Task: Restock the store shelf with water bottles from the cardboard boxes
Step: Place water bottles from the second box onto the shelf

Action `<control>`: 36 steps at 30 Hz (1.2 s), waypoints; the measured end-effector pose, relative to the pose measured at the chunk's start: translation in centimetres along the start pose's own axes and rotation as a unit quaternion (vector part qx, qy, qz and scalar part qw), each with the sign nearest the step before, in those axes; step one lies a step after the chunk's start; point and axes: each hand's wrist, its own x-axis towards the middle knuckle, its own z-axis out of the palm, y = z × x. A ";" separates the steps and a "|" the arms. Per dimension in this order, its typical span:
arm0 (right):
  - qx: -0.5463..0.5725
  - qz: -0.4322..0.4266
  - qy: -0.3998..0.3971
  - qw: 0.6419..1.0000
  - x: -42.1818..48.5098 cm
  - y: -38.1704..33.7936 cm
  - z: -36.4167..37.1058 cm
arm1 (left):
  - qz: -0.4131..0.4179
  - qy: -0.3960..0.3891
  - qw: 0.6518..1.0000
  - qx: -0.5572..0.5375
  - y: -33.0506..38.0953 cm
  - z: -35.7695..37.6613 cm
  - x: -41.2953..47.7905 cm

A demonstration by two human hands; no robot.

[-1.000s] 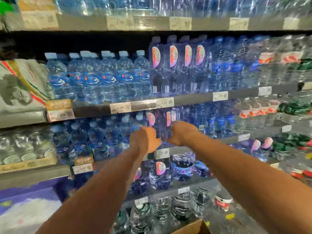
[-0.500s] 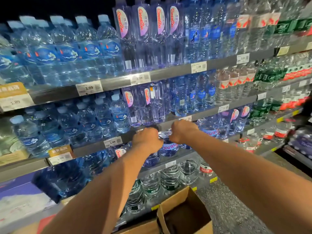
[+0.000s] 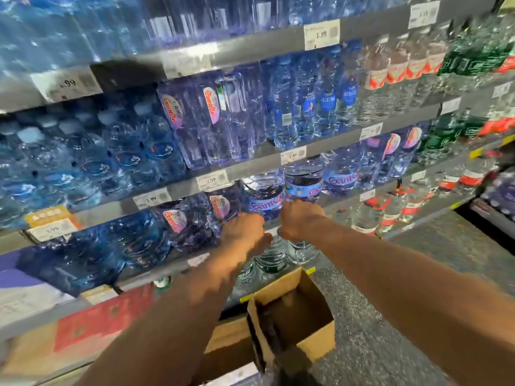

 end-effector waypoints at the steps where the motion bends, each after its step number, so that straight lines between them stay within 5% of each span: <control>1: -0.002 -0.012 -0.002 1.000 0.5 0.8 0.5 | -0.003 0.015 1.000 0.002 0.7 0.7 0.3; 5: -0.018 -0.064 0.008 0.998 2.6 4.1 2.5 | -0.054 0.070 0.996 0.008 3.6 3.5 1.4; 12: -0.031 -0.116 -0.076 0.990 4.4 7.4 9.1 | -0.131 -0.022 0.990 -0.047 5.0 10.0 3.0; 18: -0.022 -0.124 -0.158 0.979 5.3 8.3 17.6 | -0.117 -0.115 0.986 -0.027 3.6 18.2 3.2; 36: 0.038 -0.017 -0.309 0.950 9.7 10.2 41.3 | -0.206 -0.248 0.926 -0.197 0.9 41.1 5.6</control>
